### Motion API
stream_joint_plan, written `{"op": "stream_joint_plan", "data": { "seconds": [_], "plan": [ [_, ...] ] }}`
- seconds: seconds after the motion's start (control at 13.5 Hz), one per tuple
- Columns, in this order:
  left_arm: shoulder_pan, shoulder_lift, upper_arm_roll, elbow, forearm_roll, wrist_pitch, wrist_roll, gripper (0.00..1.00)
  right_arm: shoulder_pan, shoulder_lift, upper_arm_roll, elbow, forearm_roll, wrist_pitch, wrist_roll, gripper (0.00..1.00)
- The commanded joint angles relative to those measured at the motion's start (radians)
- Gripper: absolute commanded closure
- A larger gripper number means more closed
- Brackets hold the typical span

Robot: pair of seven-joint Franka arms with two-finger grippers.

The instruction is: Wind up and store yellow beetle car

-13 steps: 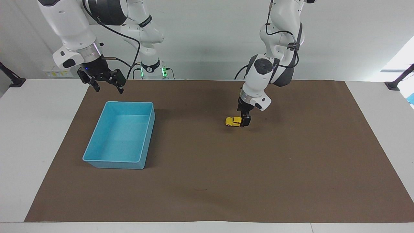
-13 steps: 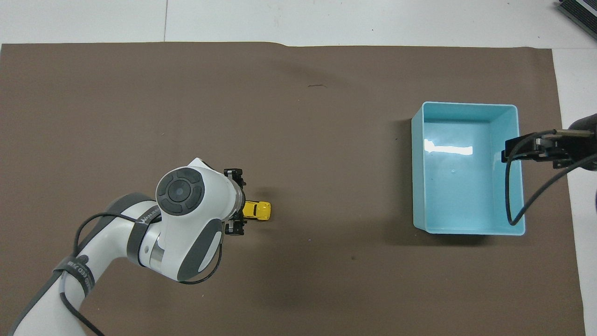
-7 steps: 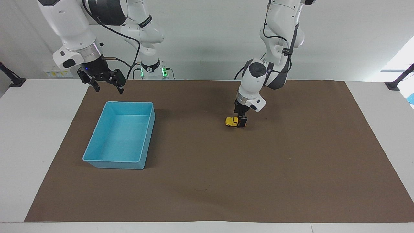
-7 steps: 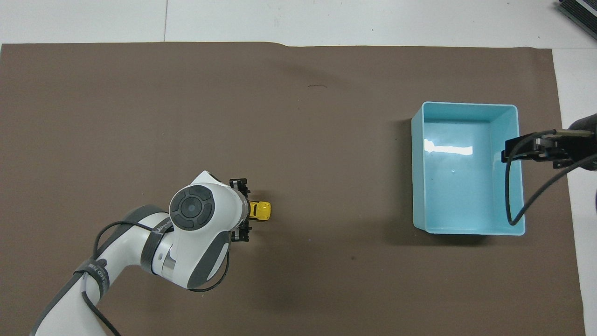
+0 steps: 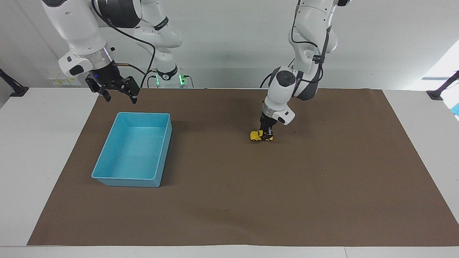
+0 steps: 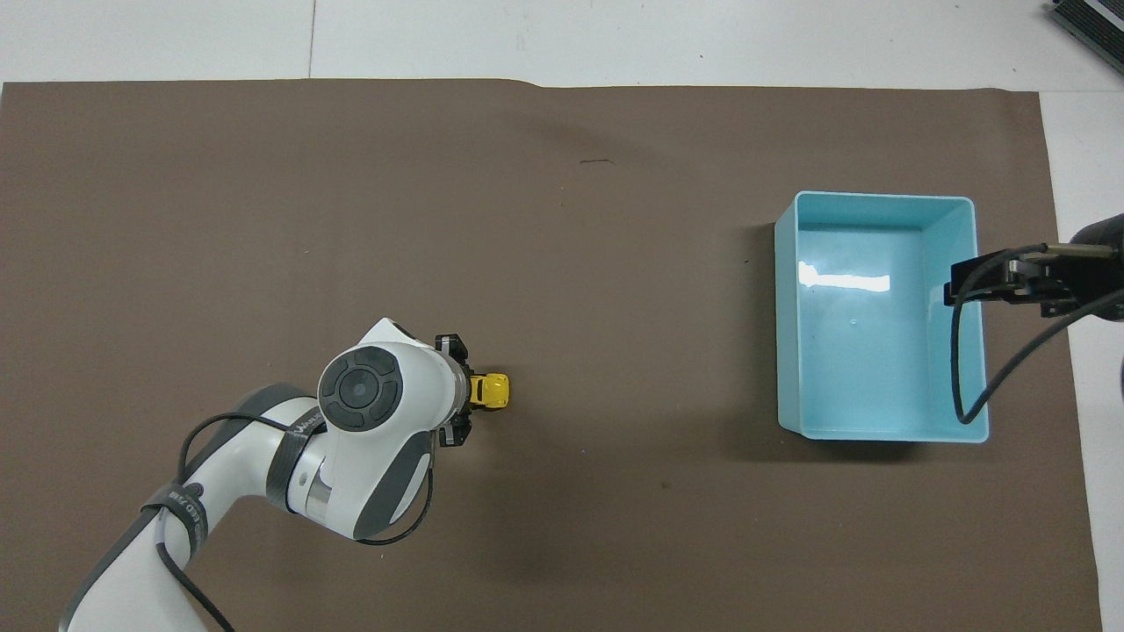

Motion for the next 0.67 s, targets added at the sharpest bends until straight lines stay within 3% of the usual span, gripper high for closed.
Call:
{"op": "stream_joint_plan", "data": {
  "seconds": [0.0,0.59],
  "plan": [
    [0.007,0.004,0.016,-0.005,-0.015,0.012,0.030,0.99,-0.011,-0.011,0.005,-0.009,0.005,0.006,-0.014,0.00],
    [0.149,0.007,0.019,-0.016,-0.014,0.010,0.136,0.96,-0.011,-0.011,0.005,-0.009,0.005,0.006,-0.013,0.00]
  ]
}}
